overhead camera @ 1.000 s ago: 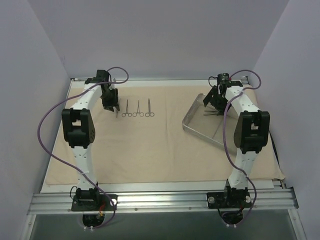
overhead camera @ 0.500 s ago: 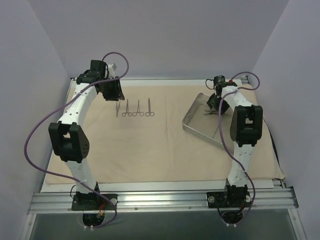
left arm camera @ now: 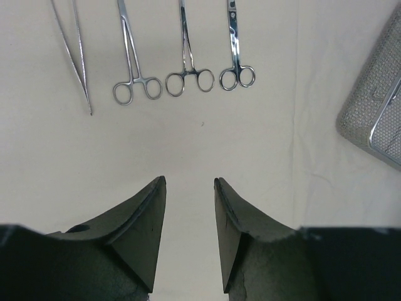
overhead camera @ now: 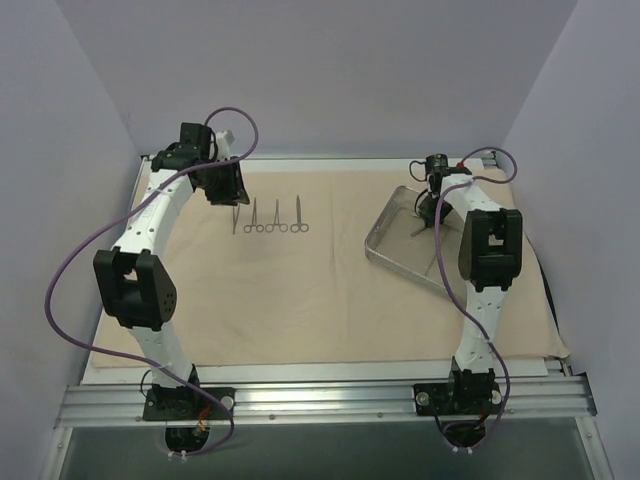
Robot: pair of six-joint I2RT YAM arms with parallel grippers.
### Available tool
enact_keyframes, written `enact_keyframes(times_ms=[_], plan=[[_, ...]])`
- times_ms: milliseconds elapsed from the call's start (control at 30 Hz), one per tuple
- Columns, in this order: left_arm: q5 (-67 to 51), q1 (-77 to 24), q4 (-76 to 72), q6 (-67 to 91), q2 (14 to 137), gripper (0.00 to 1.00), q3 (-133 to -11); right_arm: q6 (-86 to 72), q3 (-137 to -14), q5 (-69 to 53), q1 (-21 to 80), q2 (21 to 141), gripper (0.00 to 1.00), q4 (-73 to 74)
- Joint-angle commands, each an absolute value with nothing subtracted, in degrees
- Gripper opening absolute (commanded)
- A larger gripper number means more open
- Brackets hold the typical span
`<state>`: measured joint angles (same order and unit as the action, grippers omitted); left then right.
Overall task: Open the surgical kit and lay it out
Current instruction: Pick up the medical item from the container, then place the medical item in the surgical kit.
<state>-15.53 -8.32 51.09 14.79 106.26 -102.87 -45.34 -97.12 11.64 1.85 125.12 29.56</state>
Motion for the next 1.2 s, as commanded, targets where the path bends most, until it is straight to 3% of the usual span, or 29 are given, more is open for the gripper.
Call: enact_keyframes(times_ms=[0, 233, 467, 733, 1067, 1167], plan=[[-17.0, -9.3, 51.5, 13.3, 102.7, 0.45, -105.6, -43.3, -94.7, 12.8, 1.4, 122.8, 0.0, 31.6], [-22.6, -11.2, 51.4, 11.5, 103.2, 0.46, -109.2, -40.1, -91.0, 9.7, 2.5, 112.9, 0.0, 32.7], [-44.6, -16.8, 33.1, 17.1, 102.8, 0.5, -101.3, -34.8, -83.5, -1.8, 7.0, 97.5, 0.0, 30.0], [-50.2, -23.7, 20.1, 30.7, 105.1, 0.52, -99.4, -32.3, -83.7, -14.9, 11.1, 87.7, 0.0, 27.5], [-58.7, -27.7, -25.2, 62.6, 107.9, 0.54, -86.4, -34.5, -77.2, -31.5, 11.7, 81.8, 0.0, 12.7], [-60.1, -28.2, -26.2, 63.7, 108.3, 0.54, -85.8, -34.9, -77.5, -36.8, 11.7, 82.1, 0.0, 9.4]])
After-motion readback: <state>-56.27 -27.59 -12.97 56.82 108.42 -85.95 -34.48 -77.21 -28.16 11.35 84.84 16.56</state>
